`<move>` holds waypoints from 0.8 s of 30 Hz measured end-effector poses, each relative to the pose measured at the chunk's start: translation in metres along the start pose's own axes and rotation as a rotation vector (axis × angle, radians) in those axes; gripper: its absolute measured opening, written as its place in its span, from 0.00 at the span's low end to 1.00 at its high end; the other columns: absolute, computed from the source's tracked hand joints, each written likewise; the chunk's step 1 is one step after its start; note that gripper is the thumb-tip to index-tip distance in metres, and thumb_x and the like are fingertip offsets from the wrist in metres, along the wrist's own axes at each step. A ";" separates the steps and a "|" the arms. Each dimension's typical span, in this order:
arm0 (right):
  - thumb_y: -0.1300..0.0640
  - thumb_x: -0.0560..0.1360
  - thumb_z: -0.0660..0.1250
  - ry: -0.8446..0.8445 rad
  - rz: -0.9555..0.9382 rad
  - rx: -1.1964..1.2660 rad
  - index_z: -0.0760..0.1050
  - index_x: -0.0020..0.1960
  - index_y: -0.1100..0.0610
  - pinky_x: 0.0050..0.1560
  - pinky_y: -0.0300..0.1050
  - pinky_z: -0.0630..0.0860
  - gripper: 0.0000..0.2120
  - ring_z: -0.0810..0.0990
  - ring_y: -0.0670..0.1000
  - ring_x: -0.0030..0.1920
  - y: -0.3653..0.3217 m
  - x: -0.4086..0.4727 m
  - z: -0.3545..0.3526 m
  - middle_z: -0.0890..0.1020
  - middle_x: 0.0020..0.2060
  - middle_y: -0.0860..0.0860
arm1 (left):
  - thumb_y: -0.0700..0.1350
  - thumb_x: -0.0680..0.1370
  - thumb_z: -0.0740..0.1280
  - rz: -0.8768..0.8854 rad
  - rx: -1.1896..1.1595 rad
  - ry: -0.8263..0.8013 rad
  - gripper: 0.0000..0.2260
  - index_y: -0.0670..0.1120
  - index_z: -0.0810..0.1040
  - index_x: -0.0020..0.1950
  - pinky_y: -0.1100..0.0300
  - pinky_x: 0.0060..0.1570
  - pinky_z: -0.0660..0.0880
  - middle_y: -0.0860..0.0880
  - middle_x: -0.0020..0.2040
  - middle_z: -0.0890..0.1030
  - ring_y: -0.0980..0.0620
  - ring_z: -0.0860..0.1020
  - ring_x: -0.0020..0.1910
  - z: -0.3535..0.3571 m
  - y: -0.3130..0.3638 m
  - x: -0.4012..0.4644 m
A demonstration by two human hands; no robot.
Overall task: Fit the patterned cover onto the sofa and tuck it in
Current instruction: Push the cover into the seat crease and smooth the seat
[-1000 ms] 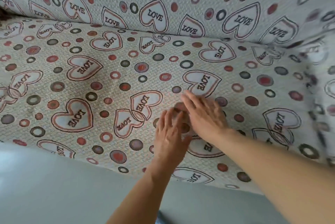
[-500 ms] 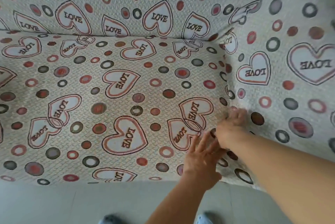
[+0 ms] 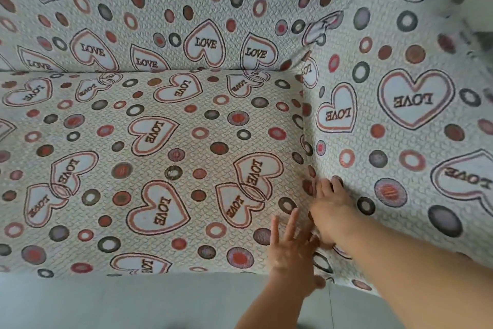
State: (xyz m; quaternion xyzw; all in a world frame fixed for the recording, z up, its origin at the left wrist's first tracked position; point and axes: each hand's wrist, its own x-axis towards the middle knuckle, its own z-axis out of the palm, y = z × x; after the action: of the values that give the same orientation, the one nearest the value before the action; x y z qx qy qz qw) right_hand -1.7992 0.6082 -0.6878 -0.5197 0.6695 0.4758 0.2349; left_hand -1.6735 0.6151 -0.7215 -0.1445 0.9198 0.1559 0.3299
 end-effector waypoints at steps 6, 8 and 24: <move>0.50 0.73 0.65 0.071 -0.106 0.078 0.68 0.70 0.55 0.70 0.71 0.38 0.26 0.57 0.62 0.72 0.002 -0.016 0.004 0.66 0.71 0.60 | 0.66 0.75 0.60 -0.014 -0.246 0.034 0.38 0.55 0.46 0.79 0.44 0.72 0.32 0.58 0.78 0.42 0.55 0.33 0.75 0.005 0.016 -0.018; 0.50 0.71 0.67 0.101 -0.120 0.106 0.69 0.68 0.55 0.70 0.70 0.37 0.27 0.58 0.61 0.72 0.002 -0.017 0.011 0.66 0.70 0.59 | 0.65 0.75 0.62 -0.024 -0.306 0.036 0.38 0.56 0.47 0.78 0.45 0.72 0.31 0.58 0.79 0.43 0.55 0.36 0.76 0.005 0.019 -0.022; 0.49 0.72 0.61 0.084 -0.136 0.163 0.59 0.75 0.56 0.72 0.61 0.32 0.34 0.41 0.57 0.77 0.007 -0.015 0.031 0.49 0.77 0.59 | 0.64 0.78 0.57 -0.110 -0.136 -0.004 0.37 0.55 0.39 0.78 0.46 0.71 0.31 0.58 0.77 0.35 0.55 0.31 0.74 0.023 0.026 -0.003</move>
State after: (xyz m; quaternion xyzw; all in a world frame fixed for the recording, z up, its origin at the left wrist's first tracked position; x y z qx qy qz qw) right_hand -1.8059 0.6421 -0.6865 -0.5628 0.6784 0.3804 0.2798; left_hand -1.6677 0.6478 -0.7315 -0.2163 0.8971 0.2000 0.3293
